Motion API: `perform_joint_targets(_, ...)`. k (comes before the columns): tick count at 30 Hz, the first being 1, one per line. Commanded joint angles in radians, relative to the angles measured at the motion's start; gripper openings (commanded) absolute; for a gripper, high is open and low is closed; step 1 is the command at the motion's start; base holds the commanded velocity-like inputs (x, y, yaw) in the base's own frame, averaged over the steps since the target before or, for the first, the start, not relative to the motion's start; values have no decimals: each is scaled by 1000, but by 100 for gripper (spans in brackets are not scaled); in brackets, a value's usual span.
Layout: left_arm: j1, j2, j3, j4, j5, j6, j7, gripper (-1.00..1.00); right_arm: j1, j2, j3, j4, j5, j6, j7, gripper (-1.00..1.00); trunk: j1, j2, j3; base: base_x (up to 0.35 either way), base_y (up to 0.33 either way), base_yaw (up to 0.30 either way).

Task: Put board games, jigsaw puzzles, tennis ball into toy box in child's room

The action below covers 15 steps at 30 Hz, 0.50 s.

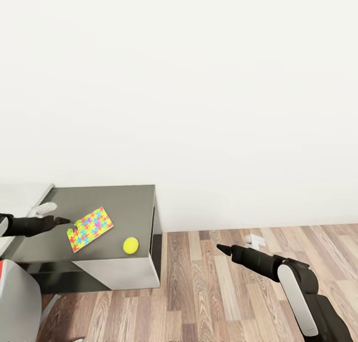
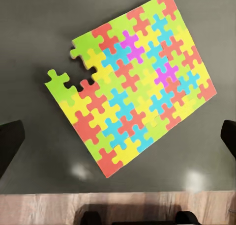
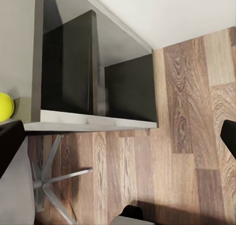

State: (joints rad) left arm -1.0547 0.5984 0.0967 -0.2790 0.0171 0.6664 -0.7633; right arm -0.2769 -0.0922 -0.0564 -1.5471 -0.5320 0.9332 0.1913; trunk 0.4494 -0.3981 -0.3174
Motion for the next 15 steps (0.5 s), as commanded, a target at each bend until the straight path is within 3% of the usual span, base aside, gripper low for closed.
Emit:
perform_joint_targets(1, -1, 14, 15, 0, 5, 10, -7, 100, -1, 0, -1, -1, 9, 4, 10, 100, 1, -2, -3, 0, 0, 57)
perform_joint_targets(5, -1, 35, 32, 1, 9, 10, -11, 100, -1, 0, -1, -1, 9, 4, 10, 100, 1, -2, -10, 0, 0, 60)
perform_joint_targets(15, -1, 31, 38, 1, 10, 7, -3, 100, 0, 0, 0, -2, 9, 4, 10, 100, 1, -2, -26, 0, 0, 63)
